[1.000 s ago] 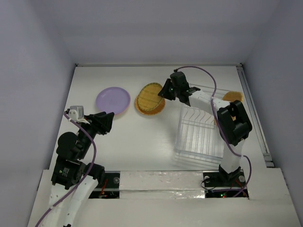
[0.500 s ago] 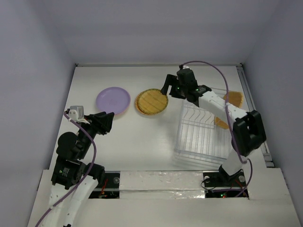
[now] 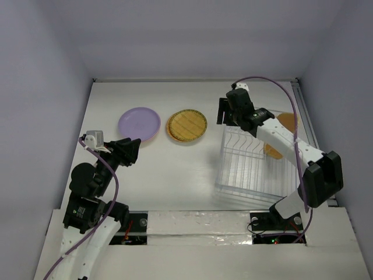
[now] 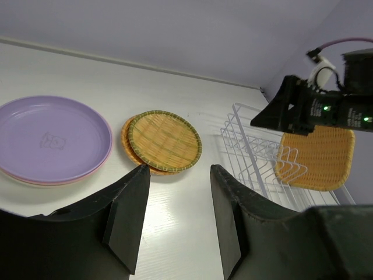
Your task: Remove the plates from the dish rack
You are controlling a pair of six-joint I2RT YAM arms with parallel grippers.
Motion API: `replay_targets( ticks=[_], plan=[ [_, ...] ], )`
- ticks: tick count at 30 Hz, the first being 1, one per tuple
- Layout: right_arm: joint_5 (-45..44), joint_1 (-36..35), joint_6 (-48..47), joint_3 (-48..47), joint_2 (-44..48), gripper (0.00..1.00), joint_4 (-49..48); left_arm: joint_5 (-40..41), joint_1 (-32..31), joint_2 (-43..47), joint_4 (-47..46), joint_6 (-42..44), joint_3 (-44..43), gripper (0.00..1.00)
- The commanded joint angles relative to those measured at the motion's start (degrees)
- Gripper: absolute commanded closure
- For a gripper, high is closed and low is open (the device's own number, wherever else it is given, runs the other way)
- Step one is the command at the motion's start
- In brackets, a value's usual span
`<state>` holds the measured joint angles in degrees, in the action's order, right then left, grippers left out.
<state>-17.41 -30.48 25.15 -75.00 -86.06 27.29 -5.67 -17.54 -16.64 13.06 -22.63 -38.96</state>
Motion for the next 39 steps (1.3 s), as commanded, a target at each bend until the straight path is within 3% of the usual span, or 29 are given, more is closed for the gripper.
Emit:
replay_targets(
  ticks=[1, 5, 13, 16, 22, 34, 36, 39],
  plan=[
    [-1.9, -0.5, -2.9, 0.8, -2.7, 0.29, 3.6, -0.7, -0.1, -0.5, -3.0, 0.1, 0.5, 0.57],
    [-0.7, -0.5, -4.0, -2.0, -8.5, 0.39, 3.3, -0.7, -0.1, -0.8, -3.0, 0.1, 0.4, 0.57],
    [0.3, 0.9, -8.5, -5.4, -14.8, 0.91, 1.6, -0.2, -0.1, -0.8, -2.8, 0.1, 0.3, 0.57],
    [-0.5, 2.2, -11.4, -5.9, -14.6, 1.00, 0.7, -0.1, -0.1, -0.8, -2.7, 0.1, 0.3, 0.57],
    [0.5, 6.0, -16.0, -9.5, -16.7, 1.00, 0.6, 0.0, -0.1, -0.6, -2.8, 0.1, 0.3, 0.57],
    [-0.2, 6.5, -4.4, -18.4, -23.7, 0.98, -1.0, 0.0, -0.1, -0.8, -2.7, 0.1, 0.3, 0.57],
    [0.4, 6.5, -4.8, -21.0, -25.0, 0.93, -1.1, 0.1, -0.1, -0.8, -2.7, 0.1, 0.3, 0.57],
    [1.8, 6.5, -4.8, -22.4, -24.4, 0.62, -1.4, 0.2, -0.1, -0.9, -2.7, 0.1, 0.2, 0.57]
  ],
)
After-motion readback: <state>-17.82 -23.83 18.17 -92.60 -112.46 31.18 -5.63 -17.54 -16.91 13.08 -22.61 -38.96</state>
